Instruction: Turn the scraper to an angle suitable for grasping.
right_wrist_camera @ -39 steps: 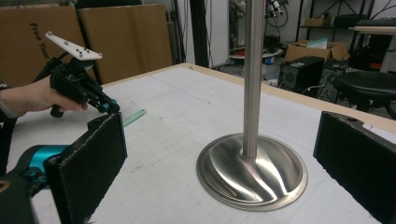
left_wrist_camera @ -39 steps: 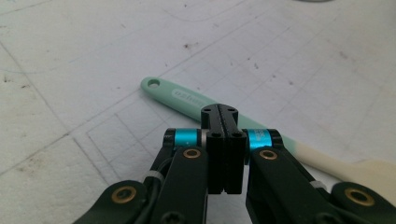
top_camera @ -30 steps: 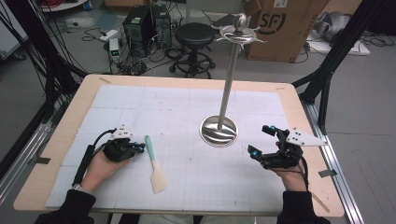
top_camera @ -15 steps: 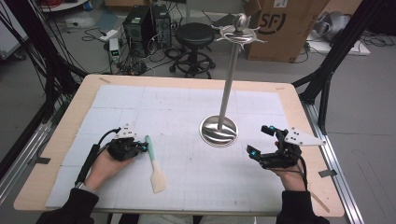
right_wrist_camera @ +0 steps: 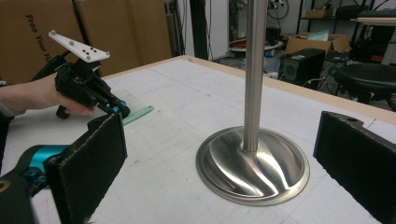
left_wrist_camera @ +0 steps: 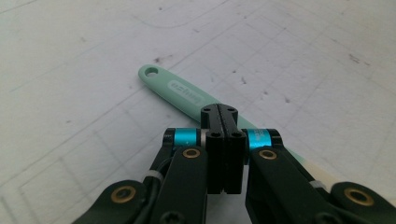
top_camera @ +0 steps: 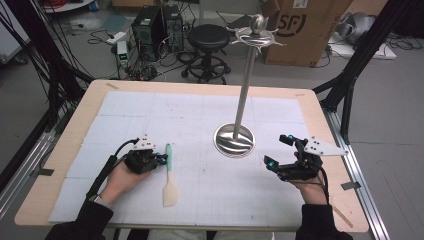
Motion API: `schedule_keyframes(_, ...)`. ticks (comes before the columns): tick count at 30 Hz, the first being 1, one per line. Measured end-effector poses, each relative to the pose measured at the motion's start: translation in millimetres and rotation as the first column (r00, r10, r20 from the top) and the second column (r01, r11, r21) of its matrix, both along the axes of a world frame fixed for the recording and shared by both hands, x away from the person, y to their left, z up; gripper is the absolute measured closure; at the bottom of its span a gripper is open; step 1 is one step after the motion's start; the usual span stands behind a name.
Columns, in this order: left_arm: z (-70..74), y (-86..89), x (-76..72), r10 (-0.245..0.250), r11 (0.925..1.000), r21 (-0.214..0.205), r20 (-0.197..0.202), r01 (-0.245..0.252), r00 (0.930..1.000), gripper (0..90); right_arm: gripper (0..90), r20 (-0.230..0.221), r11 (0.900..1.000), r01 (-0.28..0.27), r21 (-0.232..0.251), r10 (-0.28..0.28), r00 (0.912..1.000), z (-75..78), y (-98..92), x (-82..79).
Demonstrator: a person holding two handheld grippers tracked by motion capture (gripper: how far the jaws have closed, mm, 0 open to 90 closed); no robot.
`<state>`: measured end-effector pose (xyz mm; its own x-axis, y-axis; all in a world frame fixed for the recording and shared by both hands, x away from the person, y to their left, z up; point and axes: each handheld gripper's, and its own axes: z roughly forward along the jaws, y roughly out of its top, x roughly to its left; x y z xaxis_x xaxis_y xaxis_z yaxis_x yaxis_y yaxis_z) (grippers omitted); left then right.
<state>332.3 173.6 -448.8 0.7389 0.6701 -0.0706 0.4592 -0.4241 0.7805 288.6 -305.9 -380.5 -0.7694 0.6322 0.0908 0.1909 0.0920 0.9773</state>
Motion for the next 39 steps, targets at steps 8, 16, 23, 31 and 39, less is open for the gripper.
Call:
schedule_keyframes(8,-2.0,-16.3,-7.5,-0.088,0.996,-0.017,0.014,0.088,0.996,89.8,1.5,-0.003,1.0,0.003,-0.002,-0.003,1.0,-0.5,-0.2,0.5)
schedule_keyframes(16,-2.2,-28.3,-13.3,-0.142,0.9898,-0.014,0.015,0.142,0.9898,89.8,1.5,-0.007,0.9999,0.001,-0.013,-0.001,1.0,-1.4,0.8,1.2)
schedule_keyframes(23,0.0,-48.9,-17.1,-0.175,0.9845,0.013,0.012,0.175,0.9845,89.8,1.5,-0.009,0.9999,0.001,-0.013,-0.001,1.0,-1.5,0.7,1.3)
schedule_keyframes(31,1.2,-70.2,-22.3,-0.209,0.9778,0.025,0.01,0.208,0.978,89.8,1.5,-0.007,1.0,0.005,-0.004,-0.005,1.0,-0.8,-1.3,0.6)
schedule_keyframes(39,7.0,-72.5,-27.3,-0.23,0.9726,0.038,0.0,0.23,0.9732,89.9,1.5,-0.01,1.0,-0.005,0.003,0.005,0.9999,-0.6,-1.8,0.1)
